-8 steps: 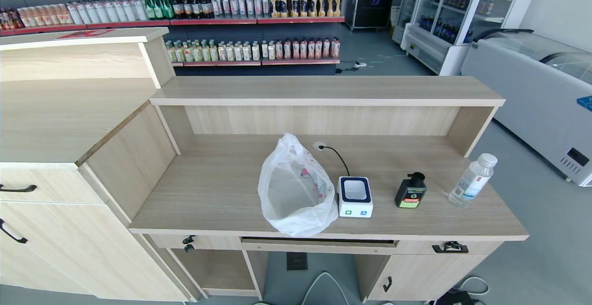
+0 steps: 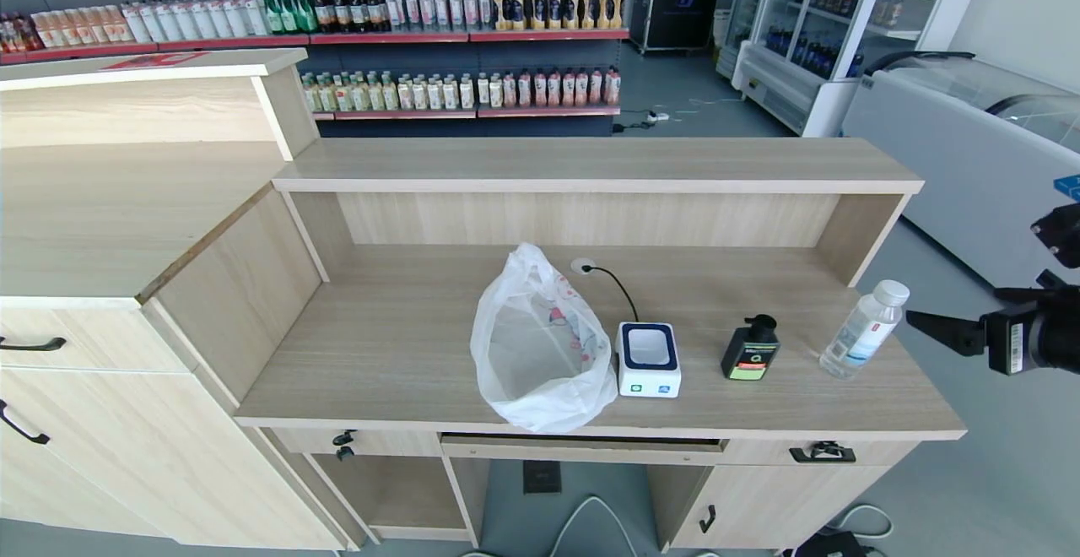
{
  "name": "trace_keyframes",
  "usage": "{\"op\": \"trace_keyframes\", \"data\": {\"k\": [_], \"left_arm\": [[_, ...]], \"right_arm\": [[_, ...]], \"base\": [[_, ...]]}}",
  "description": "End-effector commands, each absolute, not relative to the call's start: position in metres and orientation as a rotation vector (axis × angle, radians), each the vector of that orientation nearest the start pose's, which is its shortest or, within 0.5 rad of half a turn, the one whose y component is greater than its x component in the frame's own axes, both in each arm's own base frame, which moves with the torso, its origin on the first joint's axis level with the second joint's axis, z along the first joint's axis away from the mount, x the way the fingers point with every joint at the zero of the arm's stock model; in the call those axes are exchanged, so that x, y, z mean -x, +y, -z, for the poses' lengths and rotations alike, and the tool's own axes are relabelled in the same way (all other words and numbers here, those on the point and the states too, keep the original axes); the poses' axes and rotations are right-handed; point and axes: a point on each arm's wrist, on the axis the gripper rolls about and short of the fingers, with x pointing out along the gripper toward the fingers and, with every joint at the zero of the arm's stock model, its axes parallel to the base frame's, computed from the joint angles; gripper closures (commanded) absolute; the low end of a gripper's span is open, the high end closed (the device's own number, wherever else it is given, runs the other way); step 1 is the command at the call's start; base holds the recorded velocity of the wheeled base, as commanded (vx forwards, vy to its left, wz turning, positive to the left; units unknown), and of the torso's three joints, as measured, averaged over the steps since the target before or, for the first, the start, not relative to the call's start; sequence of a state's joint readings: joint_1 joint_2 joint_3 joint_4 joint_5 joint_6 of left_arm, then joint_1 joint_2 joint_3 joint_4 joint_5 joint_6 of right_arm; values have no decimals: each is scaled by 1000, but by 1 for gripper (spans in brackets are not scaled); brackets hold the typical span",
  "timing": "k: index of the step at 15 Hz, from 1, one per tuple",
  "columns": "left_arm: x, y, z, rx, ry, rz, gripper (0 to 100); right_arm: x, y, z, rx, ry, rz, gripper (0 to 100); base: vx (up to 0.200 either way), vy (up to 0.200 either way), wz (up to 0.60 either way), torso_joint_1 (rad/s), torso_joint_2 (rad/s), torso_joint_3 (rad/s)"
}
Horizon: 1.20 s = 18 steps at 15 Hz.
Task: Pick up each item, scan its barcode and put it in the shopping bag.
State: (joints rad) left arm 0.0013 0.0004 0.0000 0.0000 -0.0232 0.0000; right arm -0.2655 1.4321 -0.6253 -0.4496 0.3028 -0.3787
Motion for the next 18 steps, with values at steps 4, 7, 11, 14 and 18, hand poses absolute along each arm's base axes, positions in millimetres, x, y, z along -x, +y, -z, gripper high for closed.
{"op": "trace_keyframes", "data": {"k": [4,7,11,14,18], "left_arm": [[23,-1,-76,0,2,21,0],[23,-1,-76,0,2,21,0],[23,-1,-76,0,2,21,0],[23,-1,-75,0,0,21,0],[23,-1,-76,0,2,21,0]], "right_arm": [[-263,-123,-113,473,525,-216,0],[-282,-133,-100,459,544,-228,0],[-313,-146,-87,463,464,-363,0],[-328,-146,-69,508,443,-455,0],[-349,-138,-42,536,432,-556,0]], "base": [[0,0,0,0,0,0],[0,0,0,0,0,0],[0,0,0,0,0,0],[0,0,0,0,0,0],[0,0,0,0,0,0]]}}
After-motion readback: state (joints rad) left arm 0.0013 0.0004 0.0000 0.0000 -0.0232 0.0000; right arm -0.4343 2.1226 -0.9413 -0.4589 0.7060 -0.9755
